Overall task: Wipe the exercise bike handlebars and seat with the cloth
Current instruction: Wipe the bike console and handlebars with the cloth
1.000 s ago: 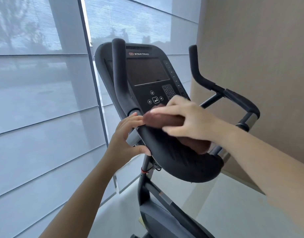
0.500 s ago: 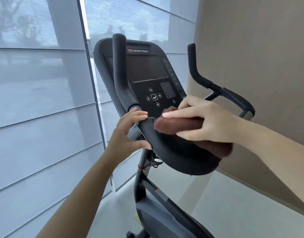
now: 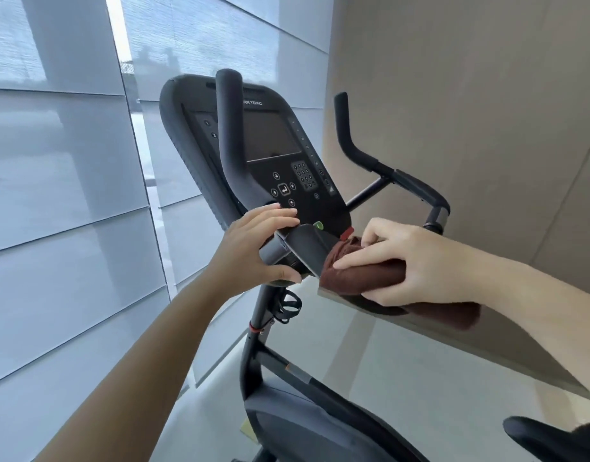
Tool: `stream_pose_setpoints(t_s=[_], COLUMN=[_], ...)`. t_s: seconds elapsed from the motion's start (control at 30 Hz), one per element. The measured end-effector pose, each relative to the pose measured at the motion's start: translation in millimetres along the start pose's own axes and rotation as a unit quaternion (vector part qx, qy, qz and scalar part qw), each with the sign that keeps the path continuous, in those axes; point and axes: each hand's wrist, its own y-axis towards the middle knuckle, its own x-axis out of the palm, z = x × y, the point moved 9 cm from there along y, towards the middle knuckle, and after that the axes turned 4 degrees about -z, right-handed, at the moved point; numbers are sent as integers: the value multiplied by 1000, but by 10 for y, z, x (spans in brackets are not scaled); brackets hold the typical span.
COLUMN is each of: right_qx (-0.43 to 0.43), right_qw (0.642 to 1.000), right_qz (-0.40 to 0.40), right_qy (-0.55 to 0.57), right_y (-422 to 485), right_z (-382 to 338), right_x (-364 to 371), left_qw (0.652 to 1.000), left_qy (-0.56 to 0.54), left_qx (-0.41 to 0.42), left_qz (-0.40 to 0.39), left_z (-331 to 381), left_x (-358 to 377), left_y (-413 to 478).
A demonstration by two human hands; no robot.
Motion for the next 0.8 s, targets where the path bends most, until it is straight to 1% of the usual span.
stream_pose_setpoints(t_s=[0.1, 0.17, 0.23, 0.37, 0.4, 0.5, 0.57, 0.6, 0.67, 0.73, 0.77, 0.8], right_qx=[-2, 0, 0, 25, 43, 113, 140, 153, 173, 174, 176, 178], right_qw=[994, 989, 984, 979, 979, 982, 986, 987, 983, 974, 972, 972], right_qz=[104, 113, 86, 7, -12, -60, -65, -47, 39, 132, 149, 144], right_qy=[-37, -95, -156, -200, -200, -139, -69, -24, 44, 53, 48, 46], right_y=[317, 534, 614, 387, 293, 29, -77, -102, -75, 33, 111, 194], right_z=[-184, -323, -398, -383, -347, -230, -190, -169, -88, 9, 51, 90], right_x=[-186, -84, 56, 158, 187, 245, 217, 151, -58, -232, -236, -174], left_qw=[1000, 999, 997, 995, 995, 995, 996, 996, 995, 994, 994, 994], left_qy=[-11, -26, -42, -54, -52, -49, -53, -59, -69, -79, -83, -86], left_qx=[28, 43, 58, 80, 83, 76, 66, 64, 57, 44, 39, 34], left_qz=[-4, 1, 7, 27, 30, 31, 31, 36, 47, 56, 60, 61], left_z=[-42, -58, -73, -100, -101, -117, -111, -95, -72, -56, -48, -43], left_x=[30, 34, 31, 33, 43, 80, 101, 103, 93, 82, 81, 85], left_y=[22, 14, 18, 7, 5, -6, -13, -19, -27, -27, -28, -28])
